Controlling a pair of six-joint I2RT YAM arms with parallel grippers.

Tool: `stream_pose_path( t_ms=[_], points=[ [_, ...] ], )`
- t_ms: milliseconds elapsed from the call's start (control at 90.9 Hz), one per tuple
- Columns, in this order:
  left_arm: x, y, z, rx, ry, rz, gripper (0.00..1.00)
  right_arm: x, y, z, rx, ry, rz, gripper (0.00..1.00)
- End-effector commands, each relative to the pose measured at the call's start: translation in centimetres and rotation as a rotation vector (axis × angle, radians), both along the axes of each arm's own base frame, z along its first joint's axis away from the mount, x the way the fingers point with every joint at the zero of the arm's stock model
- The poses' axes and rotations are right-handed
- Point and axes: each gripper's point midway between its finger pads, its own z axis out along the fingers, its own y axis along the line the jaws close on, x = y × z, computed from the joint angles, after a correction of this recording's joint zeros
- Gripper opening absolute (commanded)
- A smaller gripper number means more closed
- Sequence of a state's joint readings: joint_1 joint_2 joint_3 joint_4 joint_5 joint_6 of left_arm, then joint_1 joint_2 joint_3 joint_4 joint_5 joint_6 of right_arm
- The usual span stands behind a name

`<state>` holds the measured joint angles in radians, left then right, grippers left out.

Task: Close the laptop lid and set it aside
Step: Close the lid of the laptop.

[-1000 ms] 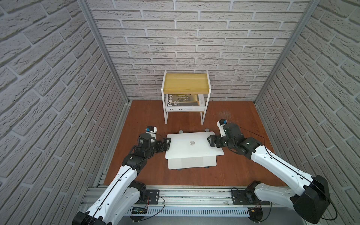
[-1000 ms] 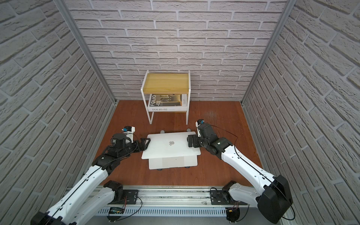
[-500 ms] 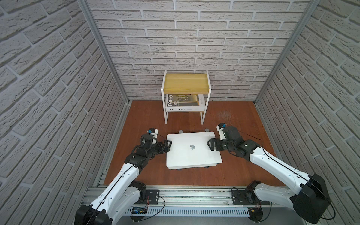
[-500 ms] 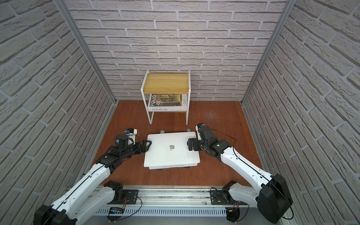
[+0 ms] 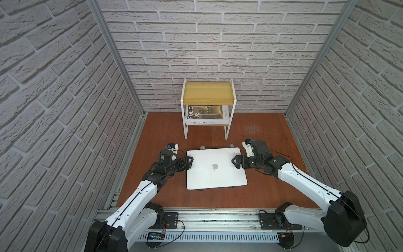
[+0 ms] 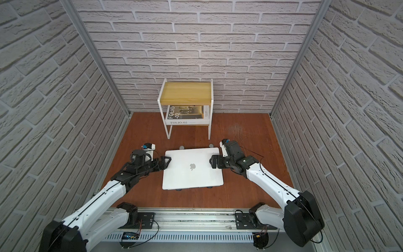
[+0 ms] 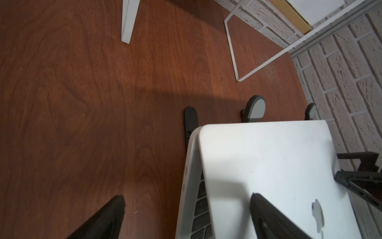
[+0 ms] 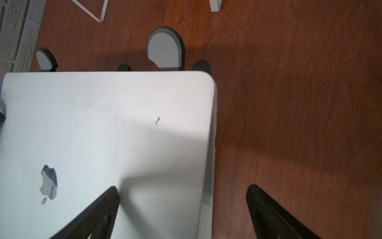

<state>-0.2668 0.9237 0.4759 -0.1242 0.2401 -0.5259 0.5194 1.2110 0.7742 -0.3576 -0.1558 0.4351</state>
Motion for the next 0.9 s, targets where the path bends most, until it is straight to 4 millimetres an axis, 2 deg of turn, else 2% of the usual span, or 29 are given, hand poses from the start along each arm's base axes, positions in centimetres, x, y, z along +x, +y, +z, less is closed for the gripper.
stream_pose_path(
  t_ms=[0, 264, 484, 891],
  points=[
    [0.1, -0.2, -0.8, -0.008, 0.005, -0.006, 0.97, -0.7, -1.6, -3.0, -0.076, 0.062, -0.008, 0.99],
    [0.7, 0.0, -2.1, 0.019, 0.016, 0.004, 0.96, 0.3, -2.0, -4.1, -0.075, 0.064, -0.033, 0.99],
    [2.1, -0.1, -2.9, 0.051, 0.002, -0.002, 0.94, 1.1, -3.0, -5.2, -0.078, 0.061, -0.086, 1.0],
    [5.6, -0.8, -3.1, 0.075, -0.006, -0.022, 0.91, 3.5, -3.9, -4.7, -0.069, 0.01, -0.131, 0.99]
  ],
)
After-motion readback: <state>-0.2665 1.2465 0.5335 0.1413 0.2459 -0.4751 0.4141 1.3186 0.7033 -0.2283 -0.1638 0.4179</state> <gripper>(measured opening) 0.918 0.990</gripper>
